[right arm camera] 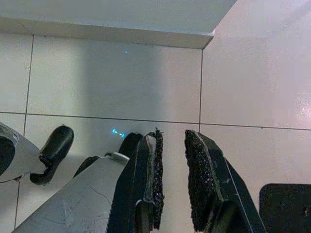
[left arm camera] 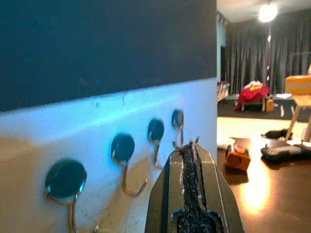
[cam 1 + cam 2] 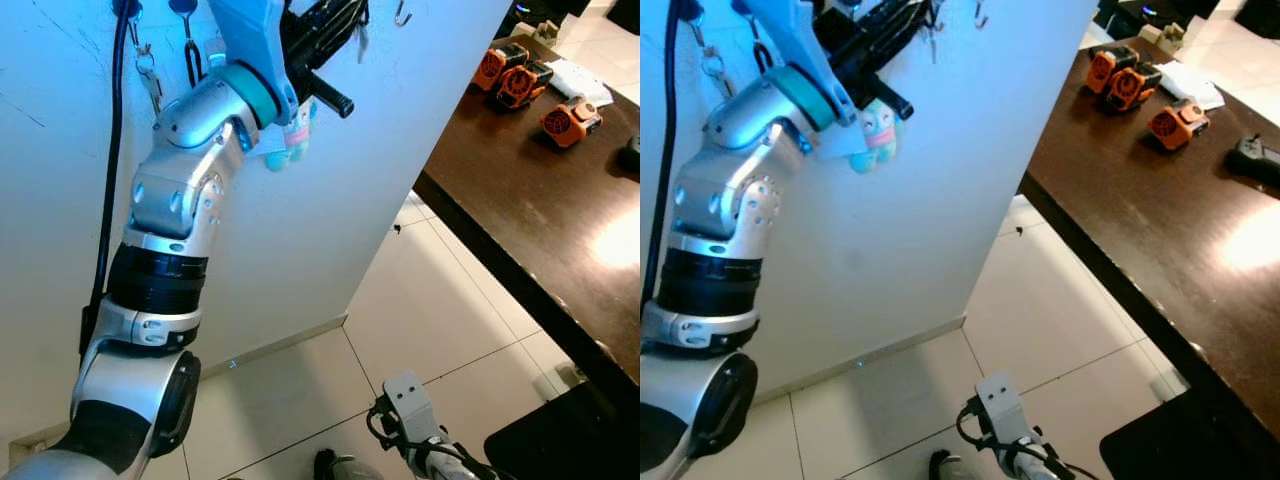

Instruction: Hang keys on a hook

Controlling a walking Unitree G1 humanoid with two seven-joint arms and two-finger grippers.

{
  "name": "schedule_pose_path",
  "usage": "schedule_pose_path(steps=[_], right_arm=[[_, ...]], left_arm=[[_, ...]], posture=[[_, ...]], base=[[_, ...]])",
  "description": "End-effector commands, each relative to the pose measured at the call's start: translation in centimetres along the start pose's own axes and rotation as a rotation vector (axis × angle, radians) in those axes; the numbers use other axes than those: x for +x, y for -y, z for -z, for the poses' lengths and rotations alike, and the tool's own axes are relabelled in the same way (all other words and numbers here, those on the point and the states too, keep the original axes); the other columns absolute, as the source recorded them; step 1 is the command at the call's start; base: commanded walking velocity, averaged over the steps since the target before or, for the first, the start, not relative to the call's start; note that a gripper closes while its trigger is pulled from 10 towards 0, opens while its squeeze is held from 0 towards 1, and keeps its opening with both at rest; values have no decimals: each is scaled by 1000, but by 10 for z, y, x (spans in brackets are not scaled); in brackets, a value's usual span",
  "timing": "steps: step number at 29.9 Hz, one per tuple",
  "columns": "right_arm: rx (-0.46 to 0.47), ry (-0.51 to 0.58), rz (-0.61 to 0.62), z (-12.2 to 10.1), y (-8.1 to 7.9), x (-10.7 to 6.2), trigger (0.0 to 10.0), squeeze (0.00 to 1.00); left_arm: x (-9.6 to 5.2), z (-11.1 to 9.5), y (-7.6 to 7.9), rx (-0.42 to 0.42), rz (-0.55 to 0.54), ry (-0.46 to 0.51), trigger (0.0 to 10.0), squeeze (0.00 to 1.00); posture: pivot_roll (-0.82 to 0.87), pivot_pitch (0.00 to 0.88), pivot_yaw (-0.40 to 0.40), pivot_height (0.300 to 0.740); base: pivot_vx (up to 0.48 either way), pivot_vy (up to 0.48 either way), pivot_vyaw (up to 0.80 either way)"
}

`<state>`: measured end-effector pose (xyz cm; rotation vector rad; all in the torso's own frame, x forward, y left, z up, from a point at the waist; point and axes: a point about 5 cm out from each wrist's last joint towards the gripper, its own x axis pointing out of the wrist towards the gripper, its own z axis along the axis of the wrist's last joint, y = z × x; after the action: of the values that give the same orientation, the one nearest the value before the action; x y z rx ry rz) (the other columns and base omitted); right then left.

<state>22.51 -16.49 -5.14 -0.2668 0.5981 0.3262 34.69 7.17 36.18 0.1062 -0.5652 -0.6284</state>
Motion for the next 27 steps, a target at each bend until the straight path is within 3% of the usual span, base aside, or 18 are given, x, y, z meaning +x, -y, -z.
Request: schedule_pose_path(steps=[1, 10, 18, 23, 27], right_arm=[[-3, -33, -8, 8, -2, -3, 10000, 0], [3, -36, -5, 11, -4, -4, 10000, 0], [3, -35, -7, 10, -4, -4, 10000, 0], [1, -34, -9, 9, -4, -3, 10000, 0], [-1, -36, -11, 9, -4, -3, 10000, 0]], left_arm=[[4, 1, 3, 23, -4, -8, 10000, 0], [5, 1, -15, 25, -142, -46, 10000, 0], [3, -1, -21, 41, -175, -47, 10000, 0], [2, 4, -17, 90, -156, -74, 10000, 0], [1, 13, -5, 145, -107, -123, 10000, 0]], posture=[[-57, 143, -29, 740], [-61, 145, -22, 740], [-60, 144, -22, 740], [-51, 146, -26, 740], [-50, 147, -27, 740]], base=[[0, 0, 0], [0, 0, 0], [0, 0, 0], [0, 0, 0], [0, 0, 0]])
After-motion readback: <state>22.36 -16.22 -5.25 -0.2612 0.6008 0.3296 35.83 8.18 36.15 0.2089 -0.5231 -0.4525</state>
